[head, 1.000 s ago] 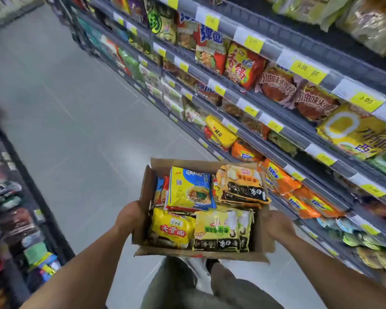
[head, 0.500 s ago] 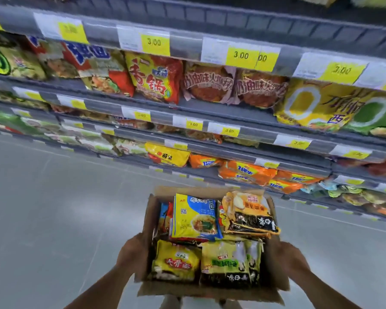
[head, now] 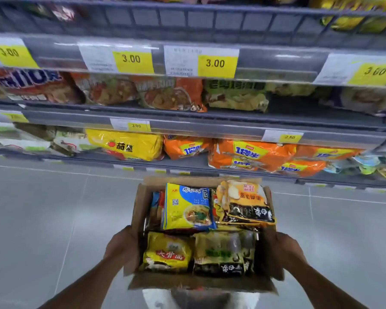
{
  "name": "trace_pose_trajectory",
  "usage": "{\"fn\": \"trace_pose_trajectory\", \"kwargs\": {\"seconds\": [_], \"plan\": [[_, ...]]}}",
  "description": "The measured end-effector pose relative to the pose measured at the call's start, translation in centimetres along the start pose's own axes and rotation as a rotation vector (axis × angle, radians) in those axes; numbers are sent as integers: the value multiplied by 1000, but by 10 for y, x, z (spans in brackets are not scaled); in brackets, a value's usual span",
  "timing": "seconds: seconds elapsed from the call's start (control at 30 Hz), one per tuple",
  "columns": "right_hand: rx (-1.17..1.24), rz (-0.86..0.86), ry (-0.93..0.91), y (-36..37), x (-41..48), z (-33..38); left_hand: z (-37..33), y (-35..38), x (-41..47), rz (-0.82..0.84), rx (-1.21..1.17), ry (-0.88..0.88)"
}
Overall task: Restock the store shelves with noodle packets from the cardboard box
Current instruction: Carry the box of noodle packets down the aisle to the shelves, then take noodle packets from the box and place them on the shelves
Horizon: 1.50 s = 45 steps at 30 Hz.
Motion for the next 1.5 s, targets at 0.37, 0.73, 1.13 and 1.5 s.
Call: {"fn": "trace_pose_trajectory", "kwargs": {"seconds": [0.37, 0.73, 1.13, 1.5], "plan": [[-34, -5, 4, 59, 81, -1, -15, 38, 63, -20, -39, -26], [174, -27, 39, 64, 61, 2, -31, 44, 33, -225, -270, -151], [1395, 204, 463, 58, 41, 62, -229, 87, -18, 245, -492, 232], [1613, 274, 587, 66, 66, 67, -268, 111, 7, 299, -571, -81]]}}
Point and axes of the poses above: each hand's wrist, its own x-axis towards the middle knuckle, its own y-axis out of the palm, z = x × y, the point moved 2 cm from there along x, towards the middle knuckle, and after that the axes turned 3 degrees about -y, right-handed, at the moved point
